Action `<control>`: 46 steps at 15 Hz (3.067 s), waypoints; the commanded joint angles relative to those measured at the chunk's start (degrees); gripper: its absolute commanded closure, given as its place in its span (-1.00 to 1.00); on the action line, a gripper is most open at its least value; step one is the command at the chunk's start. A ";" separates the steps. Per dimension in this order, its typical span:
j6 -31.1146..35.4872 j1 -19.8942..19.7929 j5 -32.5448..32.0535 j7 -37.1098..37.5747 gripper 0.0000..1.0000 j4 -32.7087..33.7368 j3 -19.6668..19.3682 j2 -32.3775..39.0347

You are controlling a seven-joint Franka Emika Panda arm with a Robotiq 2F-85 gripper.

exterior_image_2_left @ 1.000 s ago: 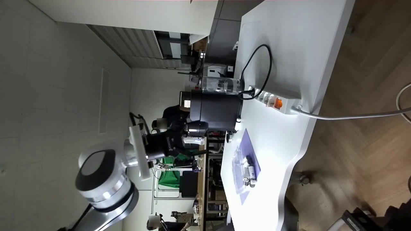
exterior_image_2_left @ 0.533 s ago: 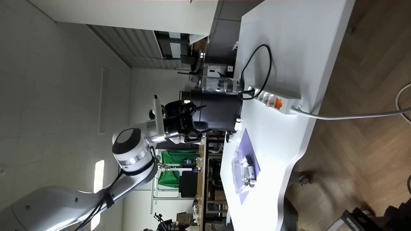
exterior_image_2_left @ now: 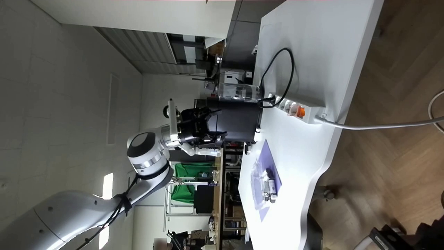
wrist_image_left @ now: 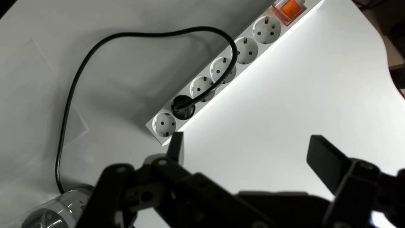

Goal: Put the bottle on the table inside the colourless box

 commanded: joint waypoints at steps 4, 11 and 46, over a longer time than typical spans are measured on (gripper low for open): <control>-0.23 -0.37 -0.12 -0.14 -1.00 0.16 0.39 -0.02; 10.24 0.59 0.61 -2.01 -1.00 8.39 3.77 12.43; 4.27 5.84 6.56 -12.35 -0.46 63.32 12.00 57.62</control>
